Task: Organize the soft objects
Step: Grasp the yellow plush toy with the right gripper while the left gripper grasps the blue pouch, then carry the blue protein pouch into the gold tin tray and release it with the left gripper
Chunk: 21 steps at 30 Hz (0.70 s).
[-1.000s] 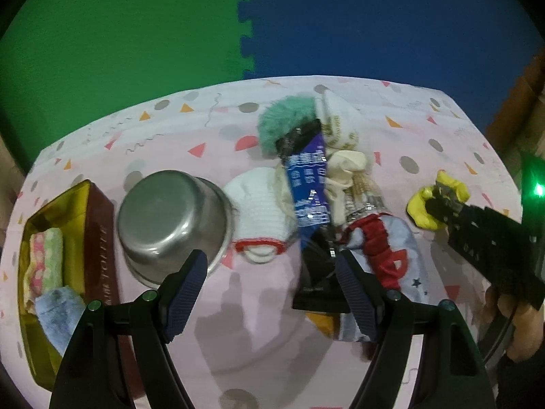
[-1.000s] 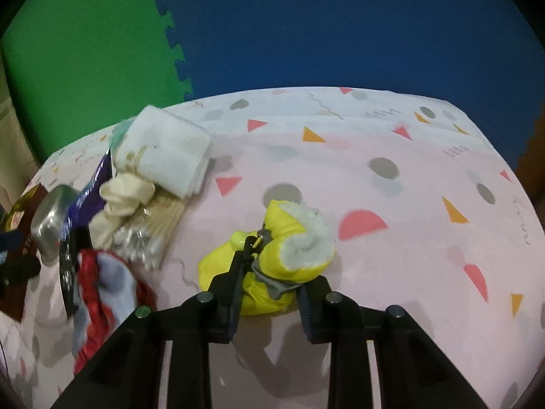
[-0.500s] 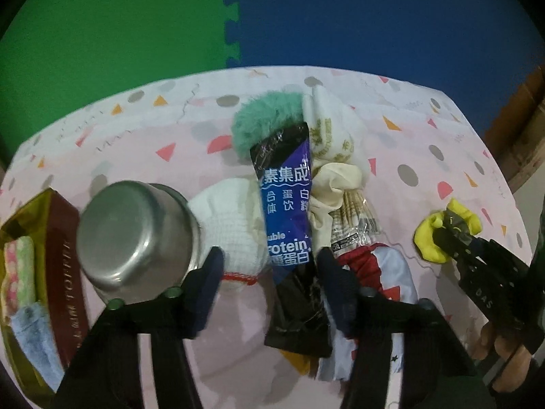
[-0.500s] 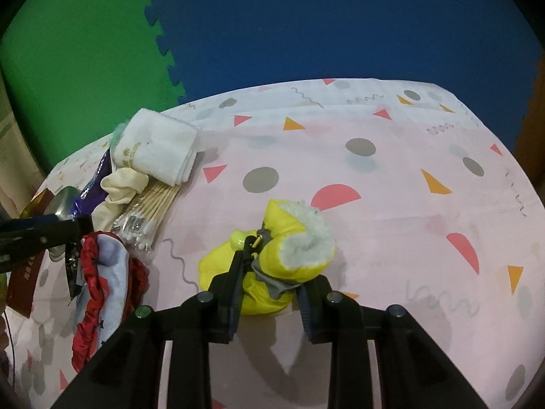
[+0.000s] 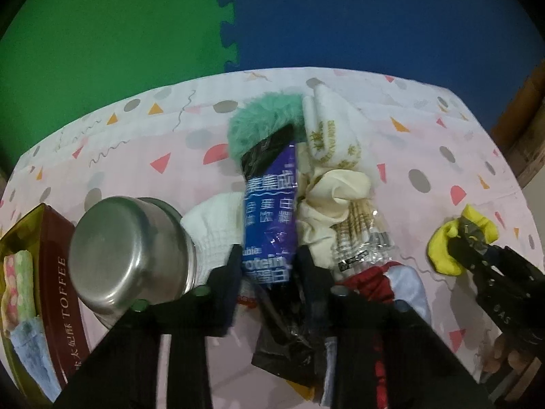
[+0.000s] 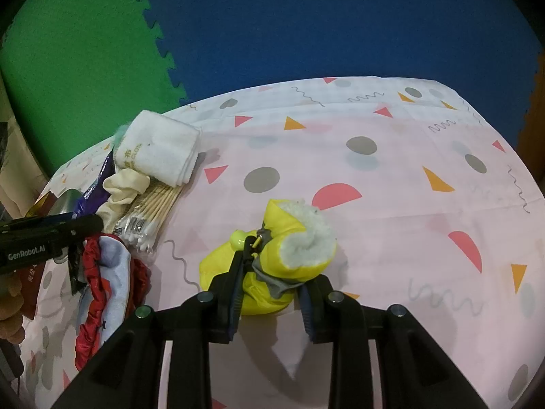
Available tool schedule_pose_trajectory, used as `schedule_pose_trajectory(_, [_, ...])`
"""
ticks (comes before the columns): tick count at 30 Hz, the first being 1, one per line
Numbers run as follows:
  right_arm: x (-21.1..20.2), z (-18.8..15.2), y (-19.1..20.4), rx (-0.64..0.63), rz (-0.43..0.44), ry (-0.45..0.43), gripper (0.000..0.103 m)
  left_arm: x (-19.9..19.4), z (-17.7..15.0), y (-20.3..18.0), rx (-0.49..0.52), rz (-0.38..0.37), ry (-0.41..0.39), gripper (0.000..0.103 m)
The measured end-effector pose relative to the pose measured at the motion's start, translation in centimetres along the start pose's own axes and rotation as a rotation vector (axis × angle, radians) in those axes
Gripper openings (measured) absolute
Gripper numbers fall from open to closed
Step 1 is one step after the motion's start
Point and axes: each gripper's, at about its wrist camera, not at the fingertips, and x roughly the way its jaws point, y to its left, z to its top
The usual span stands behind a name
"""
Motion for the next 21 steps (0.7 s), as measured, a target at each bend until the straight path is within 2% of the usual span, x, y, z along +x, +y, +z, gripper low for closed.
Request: schedule_pose_trajectory(21, [0.0, 0.0, 0.0, 0.002, 0.000, 0.000, 0.029, -6.5, -2.0, 0.6, 0.017, -0.087, -0.040, 0.025])
